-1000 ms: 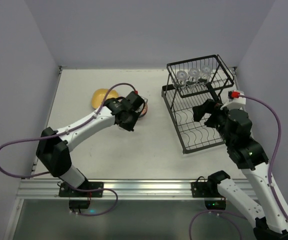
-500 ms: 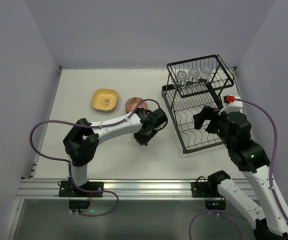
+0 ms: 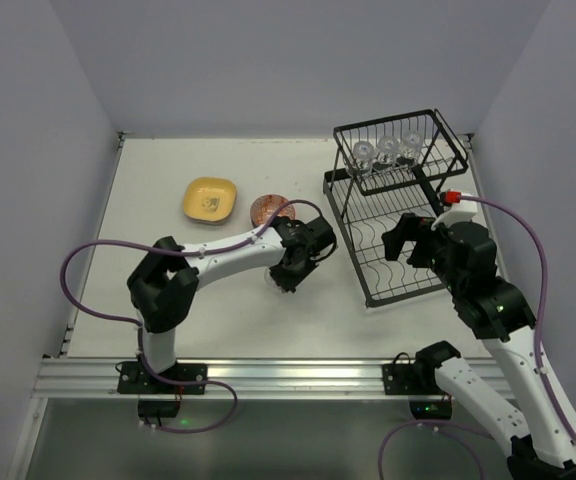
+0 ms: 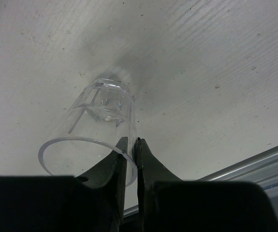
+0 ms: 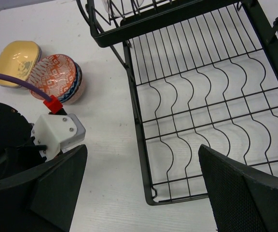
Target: Unload the mixed dishes from the dish rack
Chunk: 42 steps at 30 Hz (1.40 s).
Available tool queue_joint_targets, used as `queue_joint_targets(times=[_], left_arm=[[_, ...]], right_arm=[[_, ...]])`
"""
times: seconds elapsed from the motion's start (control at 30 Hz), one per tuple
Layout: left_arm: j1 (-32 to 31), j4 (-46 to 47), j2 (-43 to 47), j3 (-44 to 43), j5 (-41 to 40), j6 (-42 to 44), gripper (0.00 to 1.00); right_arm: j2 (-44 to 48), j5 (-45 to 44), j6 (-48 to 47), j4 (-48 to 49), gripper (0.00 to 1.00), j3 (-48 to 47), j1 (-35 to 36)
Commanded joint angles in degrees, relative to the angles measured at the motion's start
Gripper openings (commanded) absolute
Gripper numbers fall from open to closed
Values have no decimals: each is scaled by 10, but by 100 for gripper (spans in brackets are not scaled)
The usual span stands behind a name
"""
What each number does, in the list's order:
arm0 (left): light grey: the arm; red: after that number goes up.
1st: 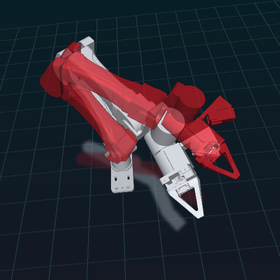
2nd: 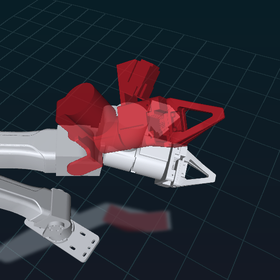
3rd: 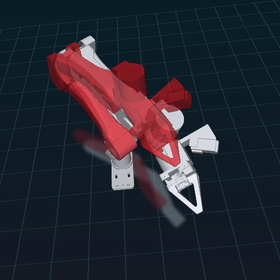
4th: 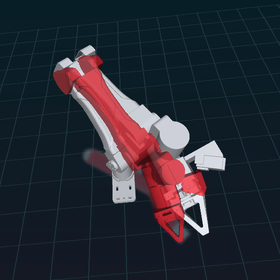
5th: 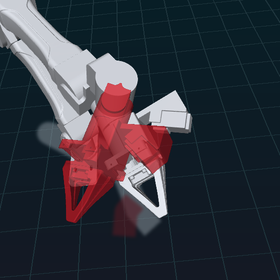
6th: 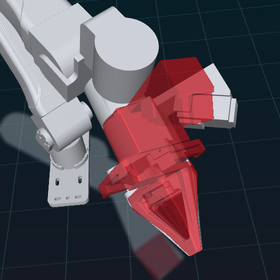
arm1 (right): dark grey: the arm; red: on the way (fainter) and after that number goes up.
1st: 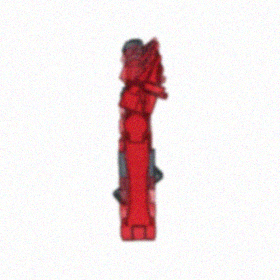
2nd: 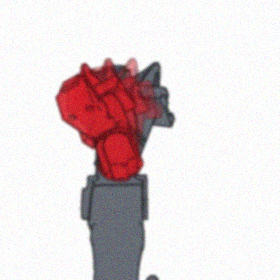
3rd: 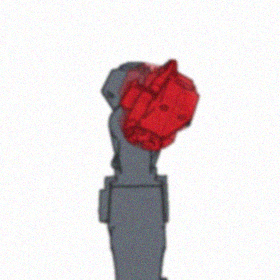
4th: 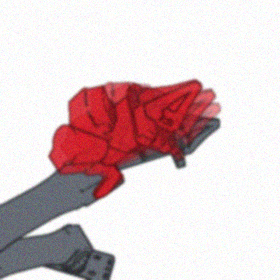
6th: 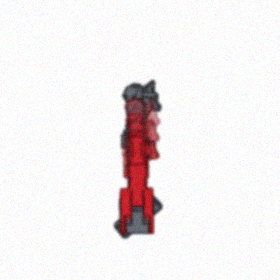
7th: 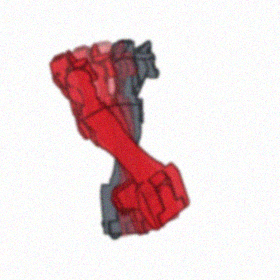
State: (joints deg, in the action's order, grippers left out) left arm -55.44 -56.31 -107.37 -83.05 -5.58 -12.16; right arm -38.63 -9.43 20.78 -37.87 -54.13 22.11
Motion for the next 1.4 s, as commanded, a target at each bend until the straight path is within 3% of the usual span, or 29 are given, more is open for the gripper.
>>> queue_joint_targets(times=[0.0,0.07,0.33,0.5,0.53,0.57,0.67,0.8,0.97,1.2,1.37], left_arm=[[-3,4,-4,-8,13,26,17],[-2,4,-5,-10,13,27,27],[-3,-1,8,-24,-20,15,49],[-3,7,83,-69,-50,-10,77],[-3,15,100,-72,-61,-14,84],[-2,40,140,-71,-71,-17,100],[5,113,233,-35,-101,-34,100],[62,175,339,45,-174,-67,100],[132,179,427,158,-246,-88,100],[133,213,532,304,-352,-113,100],[134,198,571,308,-406,-129,100]], right_arm=[[-3,5,-9,7,99,-4,-1],[-2,5,-6,7,99,-6,-1],[-7,-5,-2,2,99,-19,-1],[-41,-21,13,-1,99,-58,-9],[-48,-18,13,0,99,-66,-14],[-55,-18,15,-2,99,-76,-22],[-79,-11,25,-6,99,-113,-52],[-128,12,41,-6,99,-178,-114],[-207,-119,89,30,99,-238,-121],[-396,-257,160,-29,99,-415,-121],[-526,-284,197,-92,99,-559,-122]])
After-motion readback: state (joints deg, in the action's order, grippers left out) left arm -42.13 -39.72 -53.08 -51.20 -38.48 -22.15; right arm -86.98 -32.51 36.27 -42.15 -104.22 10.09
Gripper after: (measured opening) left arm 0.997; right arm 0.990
